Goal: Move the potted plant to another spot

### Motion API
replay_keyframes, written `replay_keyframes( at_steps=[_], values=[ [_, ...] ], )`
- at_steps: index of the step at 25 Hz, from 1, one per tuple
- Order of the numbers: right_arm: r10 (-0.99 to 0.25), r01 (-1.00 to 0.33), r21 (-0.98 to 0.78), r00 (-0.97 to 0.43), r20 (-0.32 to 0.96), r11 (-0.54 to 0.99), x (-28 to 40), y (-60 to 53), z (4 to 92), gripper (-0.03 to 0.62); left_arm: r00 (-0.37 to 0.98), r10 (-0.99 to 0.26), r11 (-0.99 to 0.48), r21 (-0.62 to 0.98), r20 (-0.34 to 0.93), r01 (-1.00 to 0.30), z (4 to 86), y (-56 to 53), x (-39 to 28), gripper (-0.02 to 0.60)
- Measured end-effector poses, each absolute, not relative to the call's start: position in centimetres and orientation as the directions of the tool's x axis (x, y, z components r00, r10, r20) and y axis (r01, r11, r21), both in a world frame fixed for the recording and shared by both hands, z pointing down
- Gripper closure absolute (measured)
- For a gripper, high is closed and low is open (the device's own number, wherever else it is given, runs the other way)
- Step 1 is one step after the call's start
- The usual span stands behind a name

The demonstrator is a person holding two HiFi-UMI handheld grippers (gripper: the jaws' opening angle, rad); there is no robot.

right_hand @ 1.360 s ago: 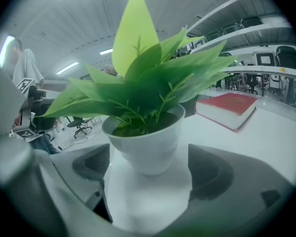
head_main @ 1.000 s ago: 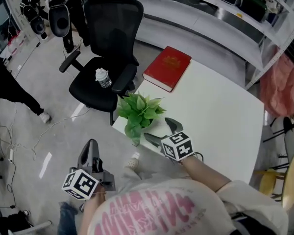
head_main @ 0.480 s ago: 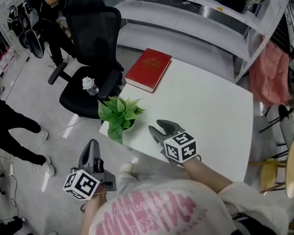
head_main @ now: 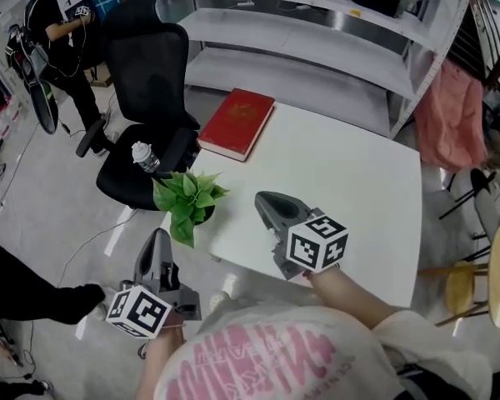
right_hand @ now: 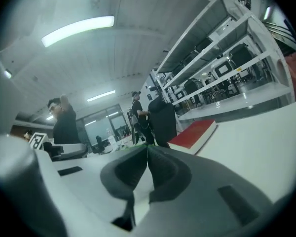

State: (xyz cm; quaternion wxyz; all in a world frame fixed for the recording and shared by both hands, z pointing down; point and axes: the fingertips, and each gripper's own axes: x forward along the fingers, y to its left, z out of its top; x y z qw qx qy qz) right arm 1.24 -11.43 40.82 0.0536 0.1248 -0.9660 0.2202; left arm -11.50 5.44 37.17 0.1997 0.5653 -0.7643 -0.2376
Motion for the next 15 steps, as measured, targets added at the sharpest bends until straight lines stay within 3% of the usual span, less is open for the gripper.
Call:
replay_keyframes(
  at_steps=[5, 15],
  values=[
    [-0.273, -0.282, -0.463, -0.958, 0.087, 0.840, 1.7, -12.4, 37.9, 0.586, -0.280, -0.960, 0.244, 0.536, 0.015, -0.808, 36.0, 4.5, -11.4, 0.578],
    [-0.359, -0.369, -0.311, -0.929, 0.090, 0.876, 1.9, -12.8, 35.2, 0.586, -0.223, -0.975, 0.196, 0.513, 0.010, -0.836, 35.2, 3.2, -10.9, 0.578]
  ],
)
